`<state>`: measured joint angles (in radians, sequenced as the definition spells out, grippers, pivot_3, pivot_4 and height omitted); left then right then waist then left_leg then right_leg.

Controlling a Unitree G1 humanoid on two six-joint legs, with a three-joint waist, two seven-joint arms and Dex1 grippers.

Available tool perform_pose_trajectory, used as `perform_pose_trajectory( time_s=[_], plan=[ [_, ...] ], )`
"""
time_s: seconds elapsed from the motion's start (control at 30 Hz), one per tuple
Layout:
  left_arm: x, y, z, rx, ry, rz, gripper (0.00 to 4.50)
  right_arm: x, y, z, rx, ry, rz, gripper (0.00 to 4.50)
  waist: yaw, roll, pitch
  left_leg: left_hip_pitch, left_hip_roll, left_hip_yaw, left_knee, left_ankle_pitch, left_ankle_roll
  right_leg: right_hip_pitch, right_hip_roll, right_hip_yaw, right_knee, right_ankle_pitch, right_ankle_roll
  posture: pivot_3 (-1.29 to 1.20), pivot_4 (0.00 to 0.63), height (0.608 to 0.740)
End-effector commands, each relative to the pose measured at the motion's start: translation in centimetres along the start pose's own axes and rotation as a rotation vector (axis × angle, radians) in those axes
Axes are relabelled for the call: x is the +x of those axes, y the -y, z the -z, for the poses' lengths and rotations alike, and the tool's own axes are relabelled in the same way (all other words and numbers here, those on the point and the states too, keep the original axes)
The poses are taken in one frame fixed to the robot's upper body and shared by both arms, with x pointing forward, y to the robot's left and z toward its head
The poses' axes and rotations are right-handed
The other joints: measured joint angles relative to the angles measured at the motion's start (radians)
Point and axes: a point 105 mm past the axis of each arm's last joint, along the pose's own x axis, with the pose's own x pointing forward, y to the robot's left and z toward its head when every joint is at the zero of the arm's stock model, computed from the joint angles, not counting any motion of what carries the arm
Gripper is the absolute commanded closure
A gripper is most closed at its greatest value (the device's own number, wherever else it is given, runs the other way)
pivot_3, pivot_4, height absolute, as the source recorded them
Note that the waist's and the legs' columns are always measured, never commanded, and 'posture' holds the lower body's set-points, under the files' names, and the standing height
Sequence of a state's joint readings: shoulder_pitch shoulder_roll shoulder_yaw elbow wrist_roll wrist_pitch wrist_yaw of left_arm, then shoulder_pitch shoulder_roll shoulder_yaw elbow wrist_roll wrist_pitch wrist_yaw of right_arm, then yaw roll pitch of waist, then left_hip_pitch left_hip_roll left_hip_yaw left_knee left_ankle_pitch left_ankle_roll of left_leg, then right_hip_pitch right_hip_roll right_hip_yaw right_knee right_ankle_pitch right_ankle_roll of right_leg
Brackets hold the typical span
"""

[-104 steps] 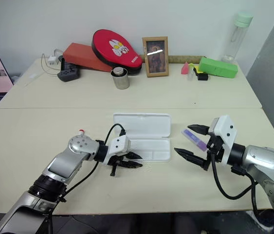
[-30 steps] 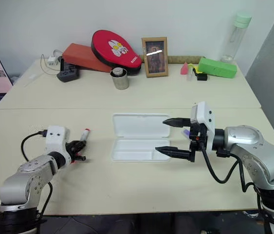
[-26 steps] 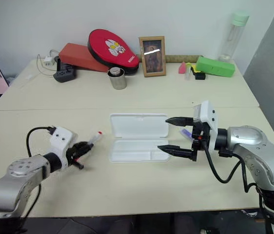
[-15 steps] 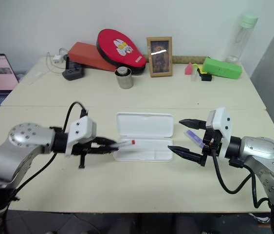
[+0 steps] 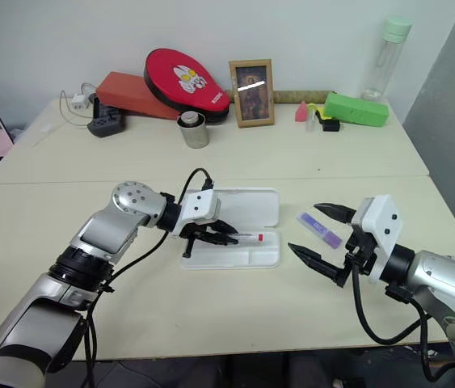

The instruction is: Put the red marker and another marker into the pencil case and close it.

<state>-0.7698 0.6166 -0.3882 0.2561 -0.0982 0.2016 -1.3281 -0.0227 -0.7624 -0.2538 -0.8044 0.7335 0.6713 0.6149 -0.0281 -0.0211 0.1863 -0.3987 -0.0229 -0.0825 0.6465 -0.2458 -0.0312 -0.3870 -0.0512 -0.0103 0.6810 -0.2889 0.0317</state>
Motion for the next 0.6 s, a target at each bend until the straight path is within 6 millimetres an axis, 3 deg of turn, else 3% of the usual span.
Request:
perform_pose_trajectory(
  time_s=[0.03,0.43,0.47,0.6],
  plan=[
    [0.4,-1.21,-0.49,0.05,-0.022,-0.048,4.08,-0.22,-0.27,-1.18,-0.042,0.035,0.01,0.0,0.0,0.0,0.0,0.0,0.0,0.0,0.0,0.0,0.0,0.0,0.0,0.0,0.0,0.0,0.0,0.0,0.15,0.74],
    [1.38,-1.32,-0.95,0.039,-0.004,-0.064,4.08,-0.14,-0.03,-1.18,-0.048,0.028,0.011,0.0,-0.001,0.0,0.0,0.0,0.0,0.0,0.0,0.0,0.0,0.0,0.0,0.0,0.0,0.0,0.0,0.0,0.15,0.74],
    [1.38,-1.26,-0.97,0.038,-0.005,-0.062,3.38,-0.15,0.02,-1.17,-0.049,0.027,0.012,0.0,-0.001,0.0,0.0,0.0,0.0,0.0,0.0,0.0,0.0,0.0,0.0,0.0,0.0,0.0,0.0,0.0,0.15,0.74],
    [1.31,-1.18,-1.17,0.036,0.0,-0.062,2.68,-0.13,0.13,-1.21,-0.052,0.027,0.012,0.0,-0.001,0.0,0.0,0.0,0.0,0.0,0.0,0.0,0.0,0.0,0.0,0.0,0.0,0.0,0.0,0.0,0.15,0.74]
  ],
)
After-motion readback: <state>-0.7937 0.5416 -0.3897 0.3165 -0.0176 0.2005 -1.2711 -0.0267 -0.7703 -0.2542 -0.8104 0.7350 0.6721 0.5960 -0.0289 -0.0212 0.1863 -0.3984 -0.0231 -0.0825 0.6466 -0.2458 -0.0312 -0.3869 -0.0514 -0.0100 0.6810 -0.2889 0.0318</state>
